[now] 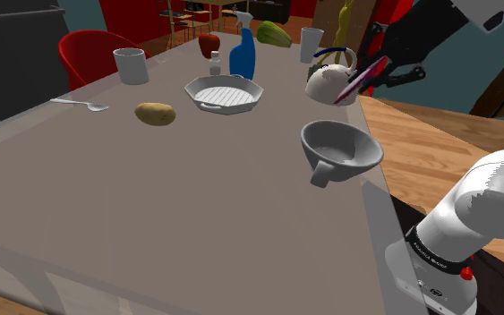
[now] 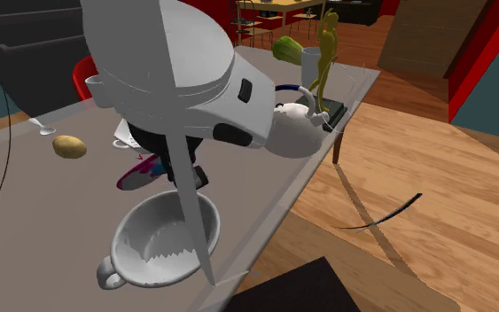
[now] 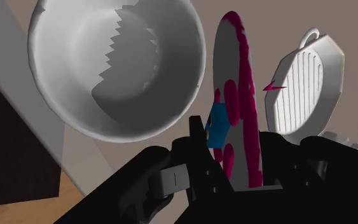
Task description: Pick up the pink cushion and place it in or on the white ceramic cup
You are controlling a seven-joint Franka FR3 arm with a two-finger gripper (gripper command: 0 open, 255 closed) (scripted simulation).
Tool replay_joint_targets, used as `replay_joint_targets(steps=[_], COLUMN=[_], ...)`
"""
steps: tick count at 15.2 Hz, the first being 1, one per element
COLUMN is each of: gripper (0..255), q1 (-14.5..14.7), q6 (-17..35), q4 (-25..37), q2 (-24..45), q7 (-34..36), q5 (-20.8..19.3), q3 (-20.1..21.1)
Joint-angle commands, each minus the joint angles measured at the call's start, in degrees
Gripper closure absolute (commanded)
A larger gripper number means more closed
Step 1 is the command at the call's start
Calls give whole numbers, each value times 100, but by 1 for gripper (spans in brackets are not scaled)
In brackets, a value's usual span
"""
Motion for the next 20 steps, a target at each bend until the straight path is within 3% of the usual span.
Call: replay_joint_targets(steps=[1,3,17,20], gripper=[255,255,255,255], q1=[46,210,503,507], q6=[-150,-503,147,153], q4=[54,97,-1146,-1156], q2=[-120,-508,-1089,-1093], q7=[125,499,488,488], q5=[34,187,549,553], q3=[78,358,728,732])
